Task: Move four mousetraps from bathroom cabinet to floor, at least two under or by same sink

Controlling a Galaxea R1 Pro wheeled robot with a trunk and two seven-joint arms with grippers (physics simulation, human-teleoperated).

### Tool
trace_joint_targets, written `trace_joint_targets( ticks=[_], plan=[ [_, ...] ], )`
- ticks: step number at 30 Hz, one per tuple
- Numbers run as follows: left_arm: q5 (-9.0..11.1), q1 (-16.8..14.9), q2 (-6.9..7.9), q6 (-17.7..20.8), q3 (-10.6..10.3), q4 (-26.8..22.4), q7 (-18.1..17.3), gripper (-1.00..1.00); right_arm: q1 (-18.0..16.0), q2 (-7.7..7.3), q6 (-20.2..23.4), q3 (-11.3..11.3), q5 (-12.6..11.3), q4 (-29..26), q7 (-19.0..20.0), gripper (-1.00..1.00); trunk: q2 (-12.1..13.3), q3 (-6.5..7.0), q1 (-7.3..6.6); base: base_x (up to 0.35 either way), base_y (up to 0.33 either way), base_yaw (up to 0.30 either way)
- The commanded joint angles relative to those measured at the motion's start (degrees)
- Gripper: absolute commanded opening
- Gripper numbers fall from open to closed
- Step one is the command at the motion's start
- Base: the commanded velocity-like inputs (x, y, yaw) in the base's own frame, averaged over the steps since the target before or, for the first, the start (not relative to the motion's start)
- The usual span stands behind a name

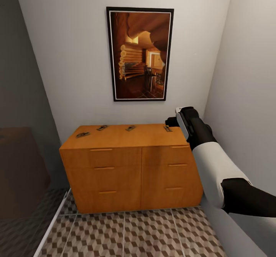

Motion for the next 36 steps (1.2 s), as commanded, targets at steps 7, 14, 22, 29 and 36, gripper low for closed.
trace_joint_targets(
  ticks=[7,14,22,29,36],
  plan=[
    [0.1,0.0,0.00,-0.1,0.0,0.6,0.0,1.00,0.0,-0.22,0.2,-0.1,0.3,-0.1,4.6,1.00,0.0,-0.05,0.03,0.326,-0.036,0.000],
    [0.0,0.0,0.00,-0.1,0.0,0.7,0.0,1.00,0.0,-0.50,-0.7,0.0,0.3,-0.1,8.4,1.00,0.0,-0.05,0.03,0.221,-0.072,0.000],
    [0.0,0.0,0.00,-0.2,0.0,0.7,0.0,1.00,0.0,-0.70,-2.3,0.0,0.4,0.0,8.9,1.00,0.0,-0.05,0.03,0.030,-0.010,0.000],
    [0.0,0.0,0.00,-0.2,0.0,0.7,0.0,1.00,0.0,-1.49,-3.4,0.0,0.5,2.3,9.0,1.00,0.0,-0.05,0.03,0.002,-0.001,0.000],
    [0.0,0.0,0.00,-0.2,0.0,0.7,0.0,1.00,0.0,-3.20,-10.6,0.0,0.5,10.5,9.0,1.00,0.0,-0.05,0.03,0.000,0.000,0.000]
  ],
)
